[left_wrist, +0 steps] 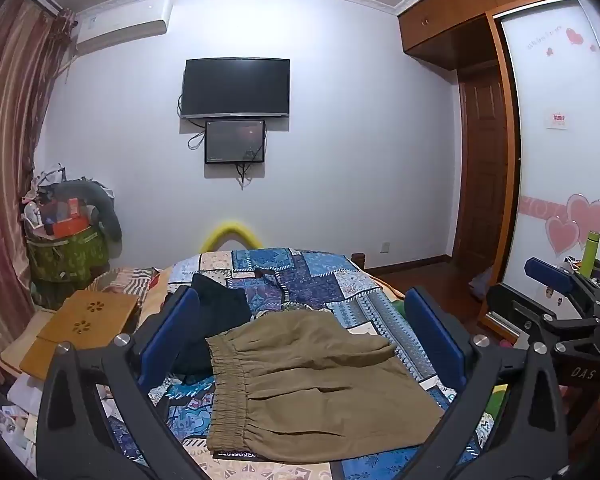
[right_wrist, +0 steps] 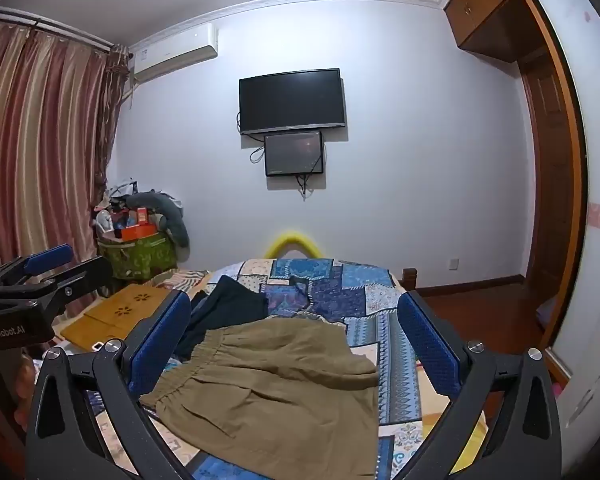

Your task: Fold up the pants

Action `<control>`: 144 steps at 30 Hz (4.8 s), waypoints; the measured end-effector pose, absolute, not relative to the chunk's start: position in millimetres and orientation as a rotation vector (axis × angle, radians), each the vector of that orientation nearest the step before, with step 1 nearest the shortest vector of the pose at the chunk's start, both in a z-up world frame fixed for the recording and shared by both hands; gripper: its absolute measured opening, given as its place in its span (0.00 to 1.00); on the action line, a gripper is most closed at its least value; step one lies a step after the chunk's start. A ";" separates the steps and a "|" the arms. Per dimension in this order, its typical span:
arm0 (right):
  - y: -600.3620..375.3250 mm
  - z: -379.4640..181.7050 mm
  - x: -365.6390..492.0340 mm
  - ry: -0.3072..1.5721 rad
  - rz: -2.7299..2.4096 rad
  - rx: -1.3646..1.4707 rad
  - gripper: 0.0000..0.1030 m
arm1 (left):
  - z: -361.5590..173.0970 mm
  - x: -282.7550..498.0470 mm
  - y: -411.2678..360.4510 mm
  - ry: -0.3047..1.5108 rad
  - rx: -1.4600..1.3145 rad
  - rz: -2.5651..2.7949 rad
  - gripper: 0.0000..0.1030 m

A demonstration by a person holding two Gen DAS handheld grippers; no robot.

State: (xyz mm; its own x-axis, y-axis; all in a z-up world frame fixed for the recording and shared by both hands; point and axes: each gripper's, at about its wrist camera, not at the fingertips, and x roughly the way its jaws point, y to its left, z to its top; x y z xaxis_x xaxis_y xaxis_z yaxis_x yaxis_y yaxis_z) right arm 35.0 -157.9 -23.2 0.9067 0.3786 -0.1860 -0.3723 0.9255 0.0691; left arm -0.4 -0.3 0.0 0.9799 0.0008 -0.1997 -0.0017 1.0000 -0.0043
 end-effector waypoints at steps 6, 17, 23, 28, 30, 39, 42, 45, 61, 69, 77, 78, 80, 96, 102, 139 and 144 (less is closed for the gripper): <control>-157.6 -22.4 34.4 0.196 0.388 0.033 1.00 | 0.0 0.5 -0.4 0.219 -0.011 0.000 1.00; -157.1 -25.5 35.2 0.205 0.384 0.032 1.00 | 7.0 -4.5 -0.4 0.224 -0.006 0.002 1.00; -157.4 -25.2 34.7 0.208 0.385 0.035 1.00 | 0.1 -0.4 -0.4 0.229 -0.003 0.006 1.00; -157.4 -27.3 34.5 0.211 0.382 0.038 1.00 | -1.5 0.6 0.2 0.232 0.000 0.011 1.00; -156.8 -28.5 34.9 0.213 0.381 0.040 1.00 | -1.8 1.0 -0.2 0.232 0.000 0.013 1.00; -156.7 -28.2 35.0 0.216 0.385 0.045 1.00 | -2.4 4.2 -2.1 0.230 0.007 0.017 1.00; -156.6 -27.1 34.3 0.214 0.387 0.047 1.00 | -2.7 4.7 -2.7 0.230 0.008 0.017 1.00; -156.5 -26.6 33.6 0.213 0.390 0.048 1.00 | -3.3 4.7 -3.1 0.229 0.009 0.018 1.00; -155.8 -25.4 33.9 0.214 0.398 0.050 1.00 | -5.2 6.2 -3.5 0.231 0.009 0.021 1.00; -155.3 -25.0 34.2 0.214 0.399 0.051 1.00 | -4.4 5.9 -3.1 0.230 0.008 0.021 1.00; -154.5 -24.3 34.1 0.209 0.400 0.055 1.00 | -3.5 6.3 -3.3 0.227 0.010 0.022 1.00; -154.3 -24.5 34.5 0.209 0.402 0.056 1.00 | -3.5 6.4 -3.3 0.227 0.011 0.023 1.00; -154.3 -25.0 34.8 0.209 0.403 0.056 1.00 | -3.6 6.2 -3.1 0.228 0.011 0.022 1.00; -150.7 -37.5 50.2 0.259 0.405 0.062 1.00 | -12.9 21.7 0.7 0.268 0.007 0.016 1.00; -149.4 -62.5 77.7 0.342 0.376 0.048 1.00 | -31.6 55.8 15.1 0.353 -0.023 0.025 1.00; -189.4 -233.1 262.8 1.049 0.432 0.048 0.36 | -223.5 265.4 137.3 1.091 -0.060 0.071 0.77; -187.7 -245.4 275.4 1.082 0.412 0.012 0.34 | -229.5 269.5 141.8 1.126 -0.097 0.034 0.76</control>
